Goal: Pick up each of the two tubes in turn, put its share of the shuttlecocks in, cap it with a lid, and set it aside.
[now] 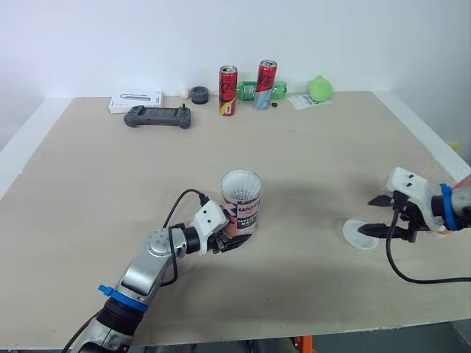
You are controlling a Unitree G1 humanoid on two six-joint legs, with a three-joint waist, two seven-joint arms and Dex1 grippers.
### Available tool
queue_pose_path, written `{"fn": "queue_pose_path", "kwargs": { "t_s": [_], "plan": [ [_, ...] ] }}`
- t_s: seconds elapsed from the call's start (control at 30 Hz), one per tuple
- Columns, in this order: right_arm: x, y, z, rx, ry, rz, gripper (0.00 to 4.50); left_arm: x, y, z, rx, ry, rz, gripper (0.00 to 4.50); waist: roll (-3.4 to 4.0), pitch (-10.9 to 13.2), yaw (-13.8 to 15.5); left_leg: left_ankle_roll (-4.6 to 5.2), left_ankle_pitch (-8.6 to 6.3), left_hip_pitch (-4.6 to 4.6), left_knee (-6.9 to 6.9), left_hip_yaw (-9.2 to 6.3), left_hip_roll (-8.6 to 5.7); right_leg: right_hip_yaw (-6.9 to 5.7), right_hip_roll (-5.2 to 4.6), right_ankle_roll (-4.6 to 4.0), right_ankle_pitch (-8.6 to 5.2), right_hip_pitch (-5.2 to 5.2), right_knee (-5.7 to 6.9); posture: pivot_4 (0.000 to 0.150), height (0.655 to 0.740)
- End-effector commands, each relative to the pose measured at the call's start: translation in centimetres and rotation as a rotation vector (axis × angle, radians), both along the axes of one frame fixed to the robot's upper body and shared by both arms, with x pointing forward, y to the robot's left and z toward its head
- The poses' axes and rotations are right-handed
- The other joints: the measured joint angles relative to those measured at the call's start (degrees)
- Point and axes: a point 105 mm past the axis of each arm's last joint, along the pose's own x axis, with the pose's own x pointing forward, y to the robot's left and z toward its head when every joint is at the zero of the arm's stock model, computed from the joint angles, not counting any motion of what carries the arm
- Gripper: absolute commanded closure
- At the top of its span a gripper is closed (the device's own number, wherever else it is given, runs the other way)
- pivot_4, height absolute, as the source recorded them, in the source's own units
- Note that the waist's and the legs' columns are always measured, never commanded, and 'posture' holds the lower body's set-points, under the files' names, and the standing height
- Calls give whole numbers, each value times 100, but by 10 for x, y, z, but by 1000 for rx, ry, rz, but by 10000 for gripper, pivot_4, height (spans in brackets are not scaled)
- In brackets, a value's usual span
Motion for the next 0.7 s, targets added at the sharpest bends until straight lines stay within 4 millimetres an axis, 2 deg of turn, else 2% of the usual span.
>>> {"fn": "queue_pose_path", "kwargs": {
  "t_s": [0.03,0.1,0.2,0.37,0.43,0.47,0.6,0.7],
  "plan": [
    [11,1,-4,0,-21,-14,533,-1,-4,3,6,-28,-13,14800,0,0,0,0,0,0,0,0,0,1,0,0,0,0,0,1500,7400],
    [11,2,-9,25,12,-19,533,0,-4,4,6,-31,-13,14800,3,-1,8,0,0,-1,-1,0,0,1,1,0,1,-1,0,1500,7400],
    [4,2,-16,39,82,-16,8678,3,0,5,27,-64,11,14800,1,-1,14,0,0,-2,-2,-1,0,2,1,2,0,1,-1,1500,7400],
    [0,0,-13,32,100,-13,31659,7,1,6,16,-79,31,14800,2,-1,15,1,-1,-2,-1,-1,-1,2,1,4,1,2,-1,1500,7400],
    [1,1,-9,40,84,-9,42418,8,0,7,15,-85,36,14800,2,-1,13,1,-1,-1,0,-1,-1,3,1,5,2,2,-1,1500,7400],
    [2,2,-6,45,73,-8,44671,9,0,7,14,-91,42,14800,2,-1,12,1,-1,0,1,0,0,4,1,5,2,2,-1,1500,7400],
    [8,9,12,48,0,34,44671,13,1,7,13,-102,61,14800,2,-1,13,1,-1,0,1,1,0,5,1,5,2,1,-1,1500,7400],
    [17,39,48,85,-117,141,44671,14,2,4,19,-94,65,14800,10,-2,0,1,-1,0,0,9,0,12,1,7,3,-2,-1,1500,7400]
  ]
}}
